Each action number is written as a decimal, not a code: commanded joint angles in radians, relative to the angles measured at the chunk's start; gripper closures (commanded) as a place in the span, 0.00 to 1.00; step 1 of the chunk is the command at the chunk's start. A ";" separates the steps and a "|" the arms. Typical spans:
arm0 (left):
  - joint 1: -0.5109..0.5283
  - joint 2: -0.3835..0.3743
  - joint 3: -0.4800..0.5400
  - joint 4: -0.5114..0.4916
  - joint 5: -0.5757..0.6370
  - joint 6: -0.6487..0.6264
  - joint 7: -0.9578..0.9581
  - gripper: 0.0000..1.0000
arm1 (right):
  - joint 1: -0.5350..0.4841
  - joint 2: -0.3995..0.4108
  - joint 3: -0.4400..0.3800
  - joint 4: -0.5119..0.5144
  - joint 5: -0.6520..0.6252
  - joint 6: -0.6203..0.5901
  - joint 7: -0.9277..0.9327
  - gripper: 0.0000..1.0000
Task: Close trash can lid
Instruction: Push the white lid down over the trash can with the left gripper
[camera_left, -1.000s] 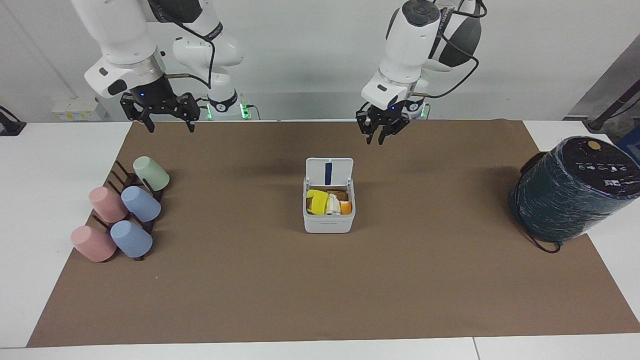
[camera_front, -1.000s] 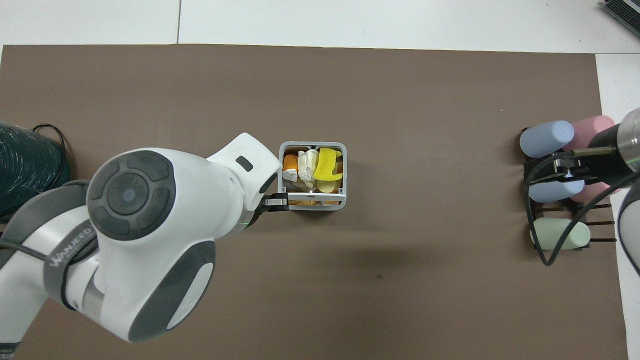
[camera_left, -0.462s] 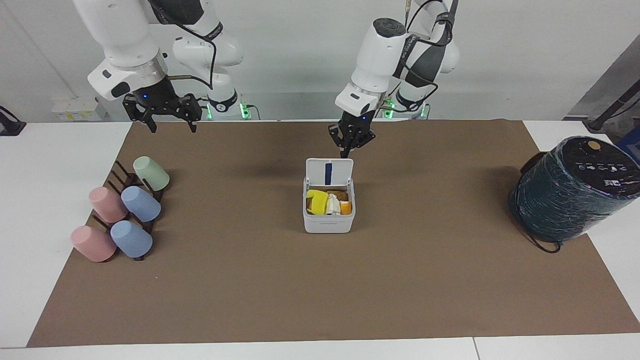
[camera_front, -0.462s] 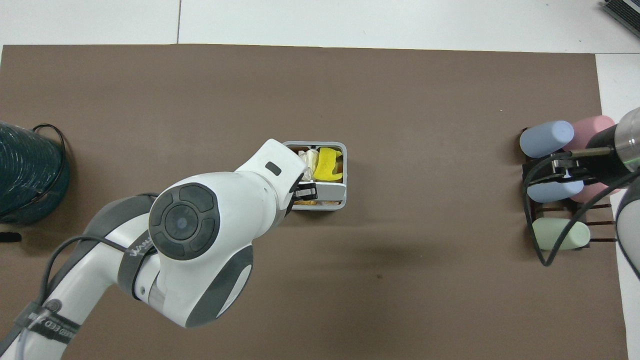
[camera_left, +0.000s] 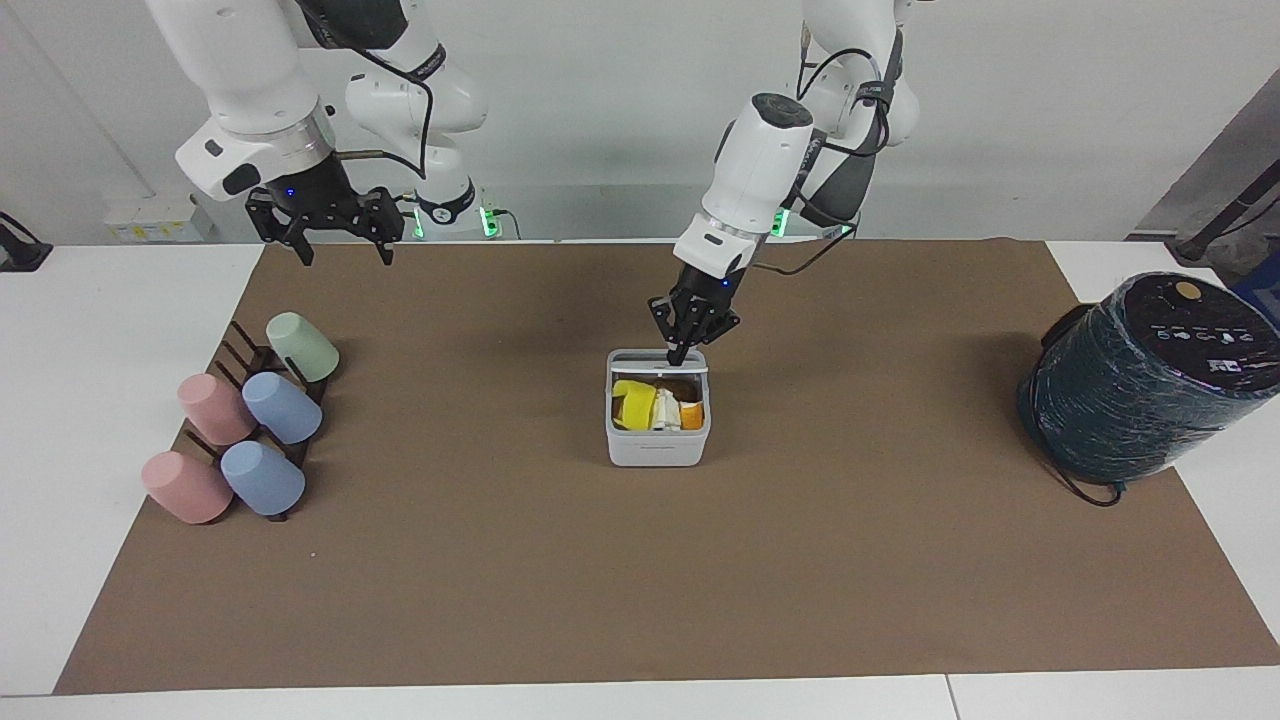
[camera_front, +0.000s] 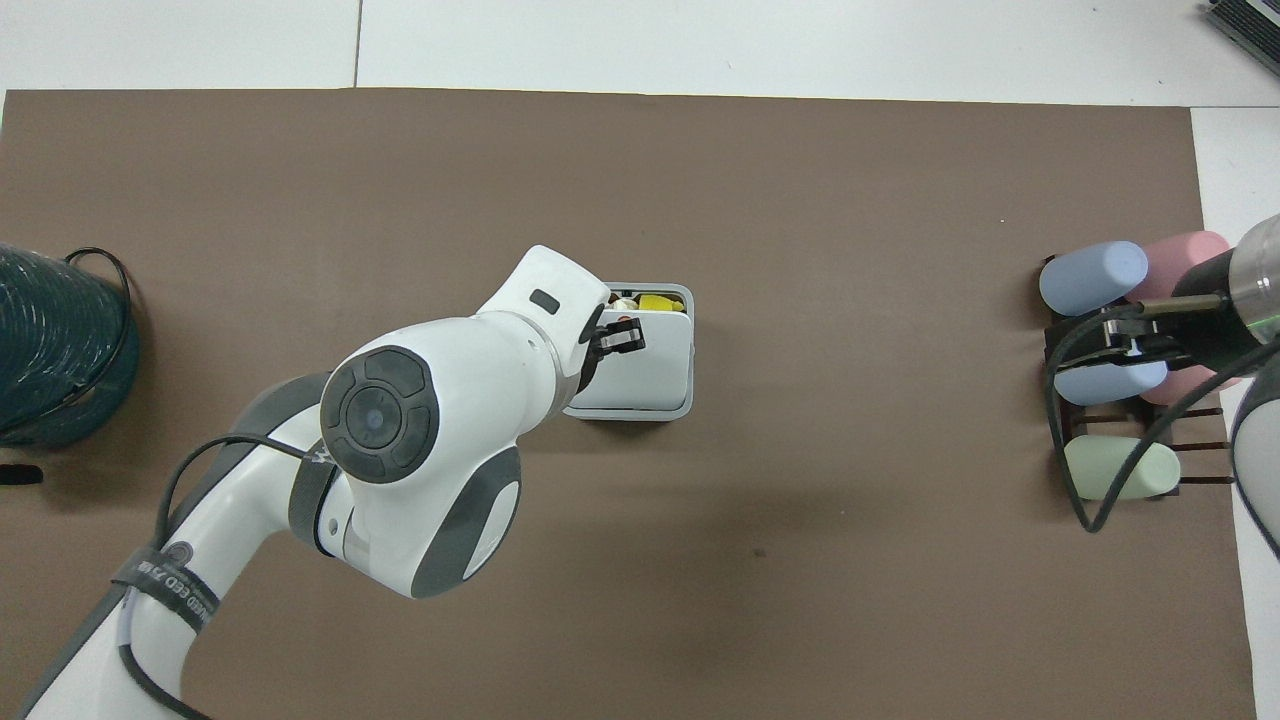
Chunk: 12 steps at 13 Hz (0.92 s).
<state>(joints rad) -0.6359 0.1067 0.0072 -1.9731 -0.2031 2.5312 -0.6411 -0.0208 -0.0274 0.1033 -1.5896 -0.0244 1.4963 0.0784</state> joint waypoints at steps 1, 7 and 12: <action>0.001 0.033 0.002 0.007 -0.038 0.075 -0.002 0.93 | -0.013 -0.008 0.007 -0.010 0.006 0.001 -0.025 0.00; -0.001 0.120 0.002 0.026 -0.038 0.133 0.001 0.93 | -0.013 -0.008 0.007 -0.010 0.006 0.001 -0.025 0.00; 0.001 0.155 0.003 0.037 -0.038 0.138 0.008 0.93 | -0.011 -0.008 0.007 -0.010 0.006 0.001 -0.025 0.00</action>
<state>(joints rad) -0.6357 0.2300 0.0081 -1.9581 -0.2223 2.6571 -0.6411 -0.0208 -0.0274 0.1034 -1.5901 -0.0244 1.4963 0.0784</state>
